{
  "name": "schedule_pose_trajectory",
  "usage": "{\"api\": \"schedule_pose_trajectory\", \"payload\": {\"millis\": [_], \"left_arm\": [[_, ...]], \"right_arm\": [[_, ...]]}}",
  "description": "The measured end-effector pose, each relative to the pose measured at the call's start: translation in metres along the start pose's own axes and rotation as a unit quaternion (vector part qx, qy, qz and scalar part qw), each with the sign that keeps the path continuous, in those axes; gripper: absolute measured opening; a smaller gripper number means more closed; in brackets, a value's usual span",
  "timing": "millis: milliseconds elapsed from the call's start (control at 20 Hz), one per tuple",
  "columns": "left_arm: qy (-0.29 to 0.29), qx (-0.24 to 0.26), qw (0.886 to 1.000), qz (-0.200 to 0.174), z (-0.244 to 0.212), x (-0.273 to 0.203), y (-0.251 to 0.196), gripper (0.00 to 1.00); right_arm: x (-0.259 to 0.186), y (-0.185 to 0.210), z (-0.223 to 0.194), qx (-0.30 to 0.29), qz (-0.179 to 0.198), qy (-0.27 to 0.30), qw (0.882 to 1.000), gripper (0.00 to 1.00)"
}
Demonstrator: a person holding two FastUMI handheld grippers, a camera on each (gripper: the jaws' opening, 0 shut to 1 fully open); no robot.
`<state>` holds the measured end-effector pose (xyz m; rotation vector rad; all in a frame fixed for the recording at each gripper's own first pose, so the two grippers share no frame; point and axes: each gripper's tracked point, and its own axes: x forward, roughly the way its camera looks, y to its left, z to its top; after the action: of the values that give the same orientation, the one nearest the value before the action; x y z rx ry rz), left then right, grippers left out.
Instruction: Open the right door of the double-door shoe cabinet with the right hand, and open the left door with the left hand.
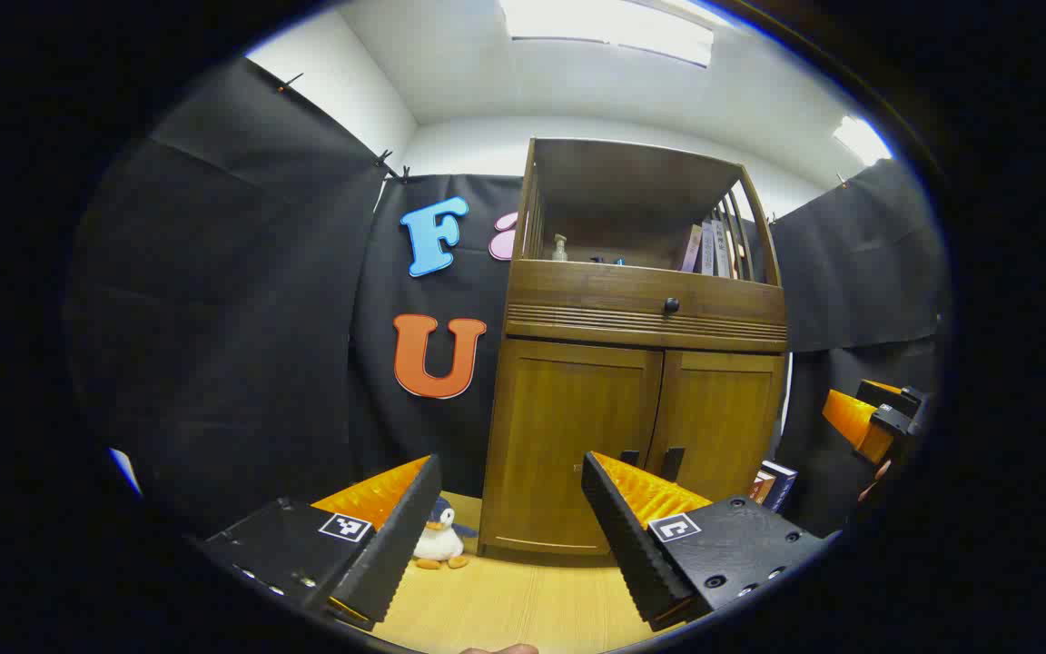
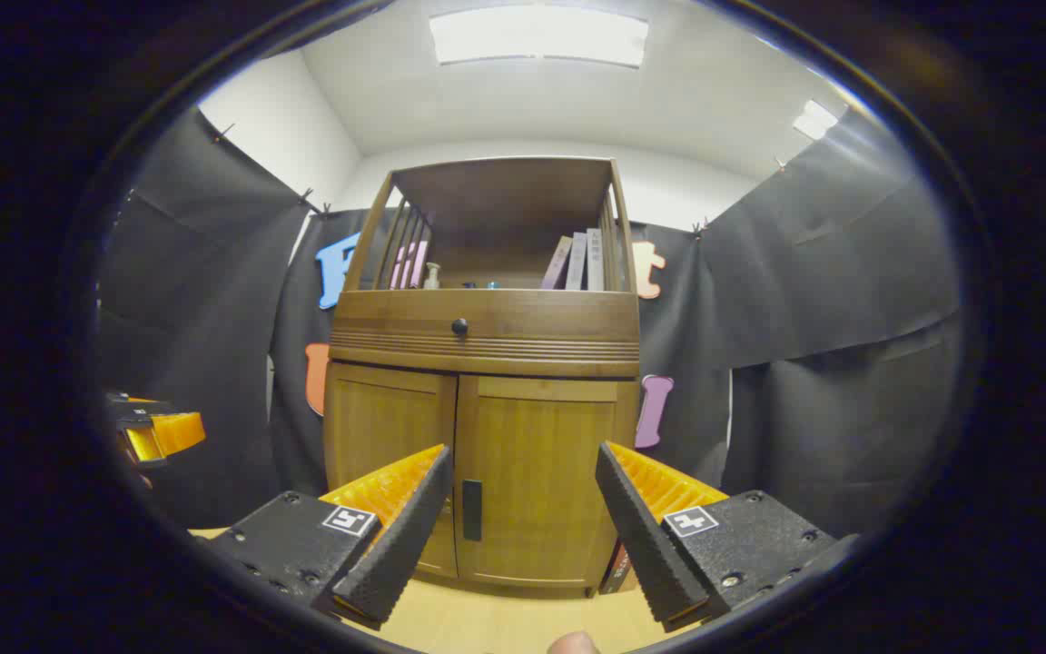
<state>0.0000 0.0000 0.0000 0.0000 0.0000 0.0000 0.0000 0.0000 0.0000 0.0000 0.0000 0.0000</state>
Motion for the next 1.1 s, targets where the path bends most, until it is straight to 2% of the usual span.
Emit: {"api": "schedule_pose_trajectory", "payload": {"millis": [50, 100, 250, 300, 450, 500, 550, 600, 650, 700, 800, 850, 900, 1050, 1100], "left_arm": [[-0.002, 0.006, 1.000, 0.004, 0.001, -0.003, -0.007, 1.00], [-0.004, 0.013, 1.000, 0.013, 0.001, -0.006, -0.013, 0.95], [-0.016, 0.019, 0.999, 0.022, 0.008, -0.010, -0.036, 0.95], [-0.012, 0.015, 1.000, 0.016, 0.008, -0.010, -0.043, 1.00], [-0.009, 0.017, 1.000, -0.008, 0.012, -0.006, -0.052, 0.95], [-0.007, 0.020, 1.000, -0.014, 0.014, -0.003, -0.053, 1.00], [-0.006, 0.022, 1.000, -0.018, 0.015, 0.000, -0.052, 1.00], [-0.010, 0.023, 0.999, -0.021, 0.017, 0.001, -0.051, 0.84], [-0.012, 0.025, 0.999, -0.023, 0.020, 0.001, -0.049, 1.00], [-0.013, 0.026, 0.999, -0.026, 0.022, 0.001, -0.047, 0.95], [-0.009, 0.031, 0.999, -0.031, 0.020, 0.003, -0.044, 0.95], [-0.009, 0.032, 0.999, -0.032, 0.020, 0.003, -0.041, 1.00], [-0.009, 0.034, 0.999, -0.033, 0.021, 0.002, -0.039, 0.95], [-0.014, 0.033, 0.999, -0.035, 0.024, 0.001, -0.033, 0.95], [-0.014, 0.031, 0.999, -0.036, 0.024, 0.001, -0.033, 1.00]], "right_arm": [[0.001, 0.000, 0.000, -0.002, 0.014, 0.001, 1.000, 1.00], [0.003, 0.000, 0.001, -0.003, 0.028, 0.001, 1.000, 1.00], [0.011, -0.011, 0.000, -0.005, 0.053, 0.004, 0.999, 1.00], [0.013, -0.015, 0.000, -0.004, 0.055, 0.006, 0.998, 1.00], [0.014, -0.026, 0.004, -0.001, 0.034, -0.002, 0.999, 1.00], [0.013, -0.028, 0.004, 0.001, 0.029, -0.001, 1.000, 1.00], [0.012, -0.027, 0.004, 0.002, 0.026, -0.002, 1.000, 1.00], [0.011, -0.024, 0.005, 0.003, 0.027, -0.004, 1.000, 1.00], [0.012, -0.020, 0.006, 0.003, 0.028, -0.005, 1.000, 1.00], [0.013, -0.018, 0.006, 0.003, 0.027, -0.002, 1.000, 1.00], [0.013, -0.012, 0.008, 0.001, 0.027, -0.003, 1.000, 1.00], [0.012, -0.009, 0.009, 0.001, 0.028, -0.004, 1.000, 1.00], [0.012, -0.007, 0.010, 0.000, 0.027, -0.006, 1.000, 1.00], [0.014, 0.001, 0.008, 0.000, 0.027, -0.003, 1.000, 1.00], [0.013, 0.003, 0.007, 0.001, 0.027, -0.002, 1.000, 1.00]]}}
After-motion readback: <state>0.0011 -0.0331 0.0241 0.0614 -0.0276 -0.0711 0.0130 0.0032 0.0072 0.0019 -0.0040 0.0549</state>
